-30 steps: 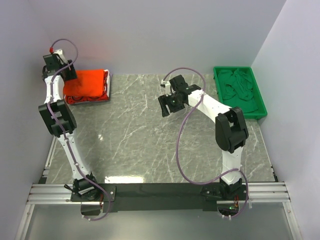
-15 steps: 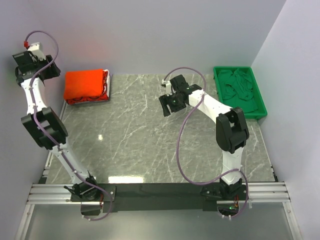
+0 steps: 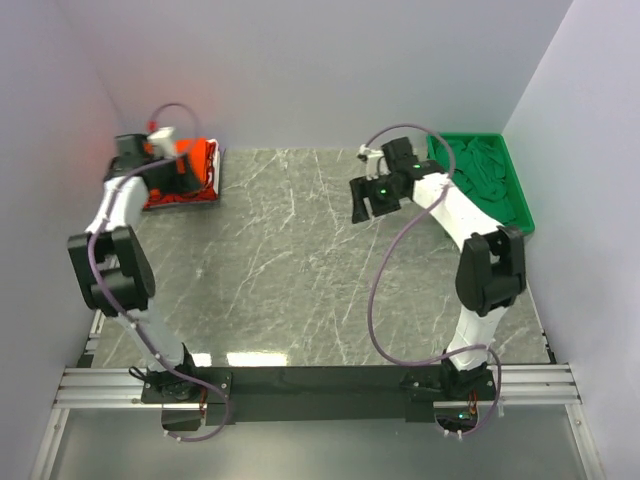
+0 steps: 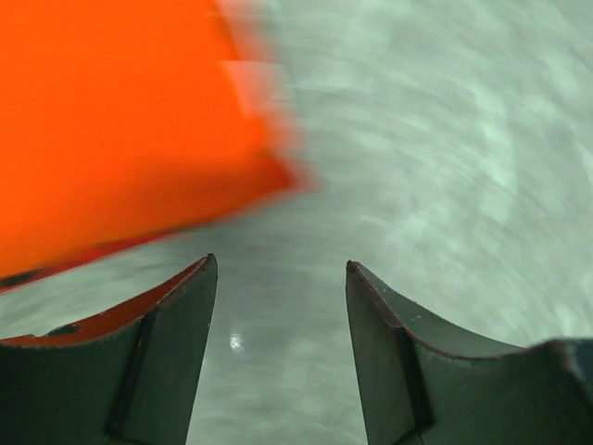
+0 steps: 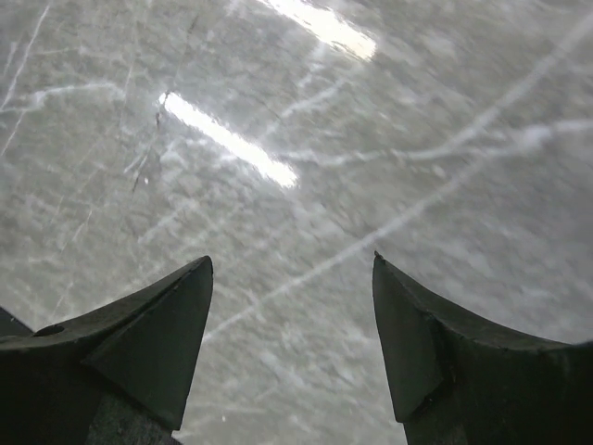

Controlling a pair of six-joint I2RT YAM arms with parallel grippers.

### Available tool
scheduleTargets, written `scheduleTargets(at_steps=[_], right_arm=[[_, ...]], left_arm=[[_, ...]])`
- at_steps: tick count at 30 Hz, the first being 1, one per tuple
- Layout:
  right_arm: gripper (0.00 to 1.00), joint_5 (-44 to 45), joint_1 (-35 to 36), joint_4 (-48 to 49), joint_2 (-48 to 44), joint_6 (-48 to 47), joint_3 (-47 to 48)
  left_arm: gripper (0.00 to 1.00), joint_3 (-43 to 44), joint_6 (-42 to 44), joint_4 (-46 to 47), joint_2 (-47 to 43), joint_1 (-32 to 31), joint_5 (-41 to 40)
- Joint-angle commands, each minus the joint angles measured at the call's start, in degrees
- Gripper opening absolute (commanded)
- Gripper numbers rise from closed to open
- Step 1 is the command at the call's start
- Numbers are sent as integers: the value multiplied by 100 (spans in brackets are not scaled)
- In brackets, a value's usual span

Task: Fold and stack the t-shirts
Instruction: Neatly place the folded tshirt to the corner

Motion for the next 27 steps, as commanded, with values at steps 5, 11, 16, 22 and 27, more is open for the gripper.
scheduleTargets(at_steps=[5,11,16,22,27], right_arm=[[76,-372,-900,-434,-1034,-238,-414],[79,-355,-989,-513,-1676,-300,-1082],[84,-487,-971,-469,-2457,-361,-2074],[86,-399,-840,-452,-3125,-545,-3068],[87,-285,-681,-522,-3381,-669,-3280]], left_arm=[[75,-1173,724,-388,-1704,-2035,-39],[100,-1877,56,-369,-2495,-2458,-11],[99,-2447,-41,-502,-3346,-2458,-661],[99,-3142,-120,-581,-4182,-2458,-1102],[99,-3381,-173,-748,-4465,-2458,-1278]])
